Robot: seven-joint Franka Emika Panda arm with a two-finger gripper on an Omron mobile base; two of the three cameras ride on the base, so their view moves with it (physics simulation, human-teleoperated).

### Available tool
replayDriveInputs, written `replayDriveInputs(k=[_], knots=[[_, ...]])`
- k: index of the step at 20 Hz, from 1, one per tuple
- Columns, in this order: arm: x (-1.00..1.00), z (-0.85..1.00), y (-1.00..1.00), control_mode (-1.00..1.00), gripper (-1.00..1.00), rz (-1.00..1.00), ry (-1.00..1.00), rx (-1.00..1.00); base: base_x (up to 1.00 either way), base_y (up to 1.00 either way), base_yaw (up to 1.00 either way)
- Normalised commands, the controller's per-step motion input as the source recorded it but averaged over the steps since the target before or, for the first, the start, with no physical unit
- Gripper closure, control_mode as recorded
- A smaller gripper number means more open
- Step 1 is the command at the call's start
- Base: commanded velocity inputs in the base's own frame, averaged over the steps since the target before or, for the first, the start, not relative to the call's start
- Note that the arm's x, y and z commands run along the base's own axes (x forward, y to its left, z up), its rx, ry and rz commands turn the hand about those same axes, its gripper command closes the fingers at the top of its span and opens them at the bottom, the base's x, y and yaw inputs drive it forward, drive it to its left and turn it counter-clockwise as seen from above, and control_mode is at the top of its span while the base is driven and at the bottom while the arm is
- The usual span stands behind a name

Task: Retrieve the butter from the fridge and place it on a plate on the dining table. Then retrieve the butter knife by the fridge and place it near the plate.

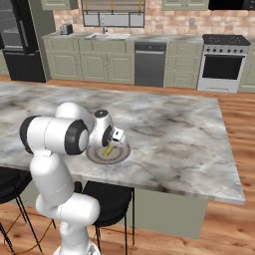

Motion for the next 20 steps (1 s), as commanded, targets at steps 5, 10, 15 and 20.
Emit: replayDriveInputs(k=[5,10,15,20], knots=[[0.0,-0.17,0.0,-1.0,-1.0,0.0,0.0,0.0,0.0,0.0,0.0],[0.0,-0.04,0.0,-1.0,1.0,0.0,0.0,0.0,0.0,0.0,0.0],[0.0,0.0,0.0,-1.0,1.0,0.0,0.0,0.0,0.0,0.0,0.0],[0.0,0.04,0.0,-1.0,1.0,0.0,0.01,0.0,0.0,0.0,0.0]])
